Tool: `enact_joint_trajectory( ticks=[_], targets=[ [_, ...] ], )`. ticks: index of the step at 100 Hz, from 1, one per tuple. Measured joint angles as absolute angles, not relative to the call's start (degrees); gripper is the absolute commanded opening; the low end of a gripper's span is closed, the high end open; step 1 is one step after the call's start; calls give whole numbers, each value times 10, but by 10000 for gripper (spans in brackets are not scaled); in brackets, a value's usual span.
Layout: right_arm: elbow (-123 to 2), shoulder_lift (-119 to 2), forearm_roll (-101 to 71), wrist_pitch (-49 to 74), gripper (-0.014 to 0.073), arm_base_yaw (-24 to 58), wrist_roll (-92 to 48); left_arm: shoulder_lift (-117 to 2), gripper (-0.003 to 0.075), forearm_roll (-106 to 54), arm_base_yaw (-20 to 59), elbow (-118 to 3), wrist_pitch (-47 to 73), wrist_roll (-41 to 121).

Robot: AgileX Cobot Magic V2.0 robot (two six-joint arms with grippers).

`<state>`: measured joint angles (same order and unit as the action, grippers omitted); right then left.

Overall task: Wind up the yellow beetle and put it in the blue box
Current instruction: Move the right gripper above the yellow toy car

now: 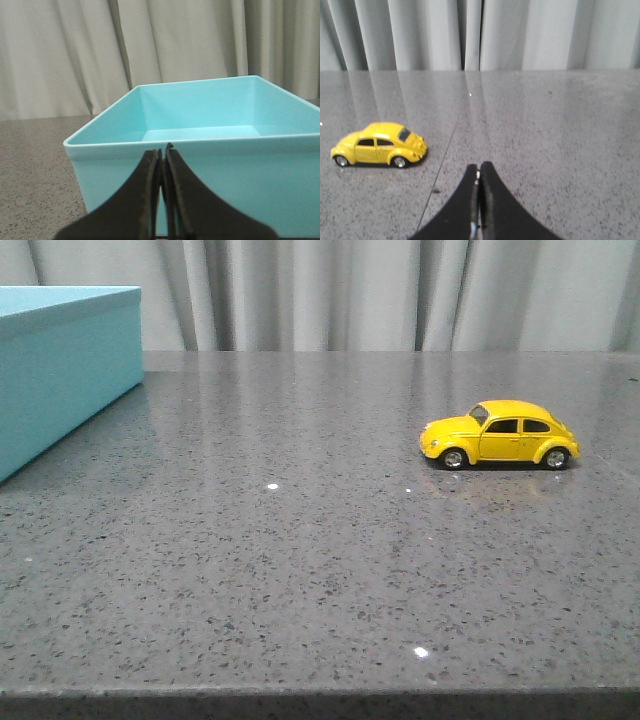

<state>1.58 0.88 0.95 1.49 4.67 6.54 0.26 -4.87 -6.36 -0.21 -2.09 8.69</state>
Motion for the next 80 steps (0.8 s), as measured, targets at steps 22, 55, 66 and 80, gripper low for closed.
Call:
enact_joint_trajectory(
  ticks=[22, 55, 66, 80],
  targets=[
    [-16, 6, 0, 57, -65, 47, 65, 0, -20, -84, -64, -32, 63, 87],
    [-158, -98, 0, 203, 176, 47, 65, -100, 2, -86, -64, -180, 131, 87],
    [-195, -134, 0, 217, 289, 47, 65, -142, 92, -86, -64, -216, 133, 87],
    [-236, -189, 0, 240, 302, 47, 65, -200, 268, -86, -64, -254, 133, 87]
  ],
)
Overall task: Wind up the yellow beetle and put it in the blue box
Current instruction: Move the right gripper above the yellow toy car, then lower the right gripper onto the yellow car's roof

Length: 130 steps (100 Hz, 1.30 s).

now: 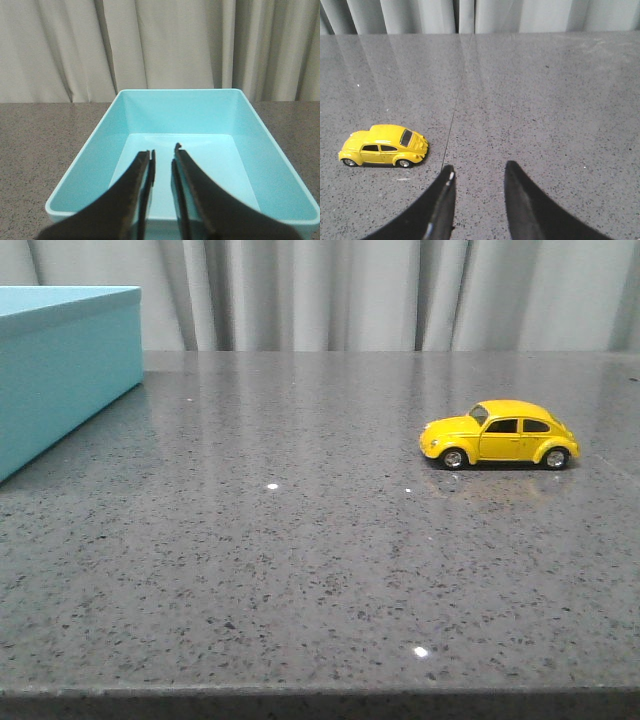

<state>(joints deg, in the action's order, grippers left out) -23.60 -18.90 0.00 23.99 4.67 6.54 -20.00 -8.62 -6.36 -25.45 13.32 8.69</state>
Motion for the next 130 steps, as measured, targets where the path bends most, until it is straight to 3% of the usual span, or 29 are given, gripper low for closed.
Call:
enact_joint_trajectory(
  ticks=[15, 31, 77, 108, 130],
  targets=[
    [-299, -259, 0, 303, 302, 47, 65, -254, 381, -86, -64, -285, 135, 87],
    [-380, -333, 0, 407, 294, 47, 65, -286, 376, -87, -64, -307, 137, 87],
    [-450, -446, -15, 454, 297, 51, 65, -292, 376, -91, -64, -309, 137, 87],
    [-559, -583, -49, 509, 495, 93, 65, -292, 376, -92, -64, -309, 137, 87],
    [-621, -662, -64, 518, 510, 141, 83, -292, 376, -95, -64, -309, 137, 87]
  ],
)
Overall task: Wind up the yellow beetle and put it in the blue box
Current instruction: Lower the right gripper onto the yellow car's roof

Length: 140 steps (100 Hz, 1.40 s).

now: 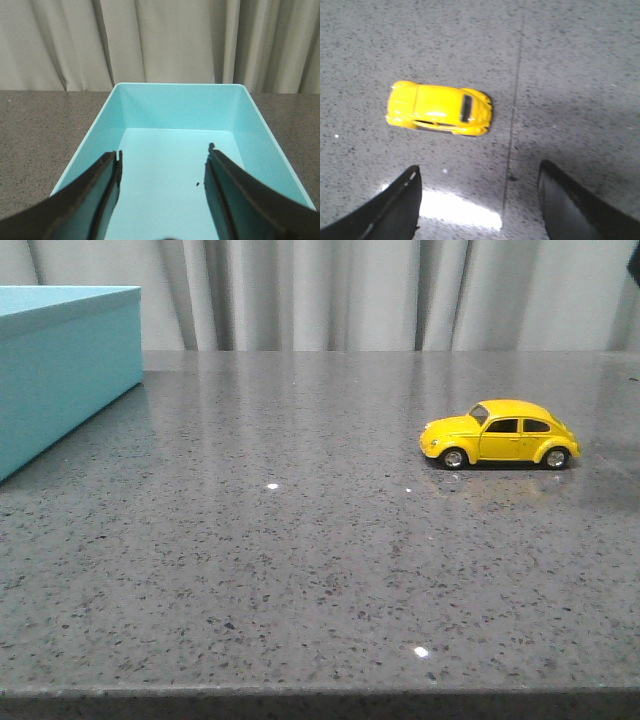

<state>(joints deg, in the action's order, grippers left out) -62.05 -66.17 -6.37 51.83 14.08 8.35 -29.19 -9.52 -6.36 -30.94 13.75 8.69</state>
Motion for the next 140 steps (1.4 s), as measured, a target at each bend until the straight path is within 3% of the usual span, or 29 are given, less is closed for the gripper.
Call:
enact_joint_trajectory(
  ticks=[57, 140],
  targets=[
    [-782, -870, -22, 605, 509, 202, 218, -292, 376, -100, -64, -309, 137, 87],
    [-790, -948, -20, 600, 509, 228, 275, -292, 376, -100, -64, -309, 137, 87]
  ],
)
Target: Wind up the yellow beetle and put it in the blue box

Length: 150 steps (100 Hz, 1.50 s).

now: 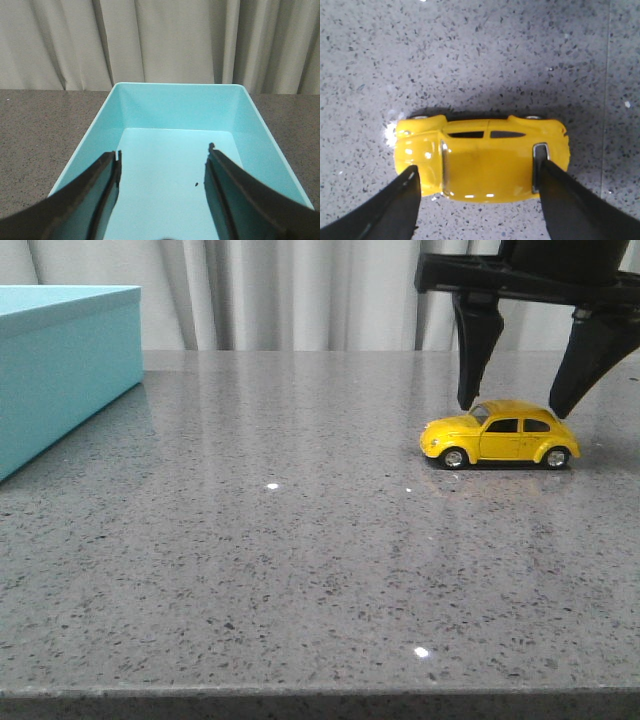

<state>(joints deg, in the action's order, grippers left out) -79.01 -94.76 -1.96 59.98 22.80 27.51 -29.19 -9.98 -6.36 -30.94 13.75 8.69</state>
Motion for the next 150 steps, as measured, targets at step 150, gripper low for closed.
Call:
enact_joint_trajectory(
  ticks=[150],
  targets=[
    [-795, -961, 113, 643, 509, 123, 300, -292, 376, -100, -64, -309, 138, 87]
  ],
)
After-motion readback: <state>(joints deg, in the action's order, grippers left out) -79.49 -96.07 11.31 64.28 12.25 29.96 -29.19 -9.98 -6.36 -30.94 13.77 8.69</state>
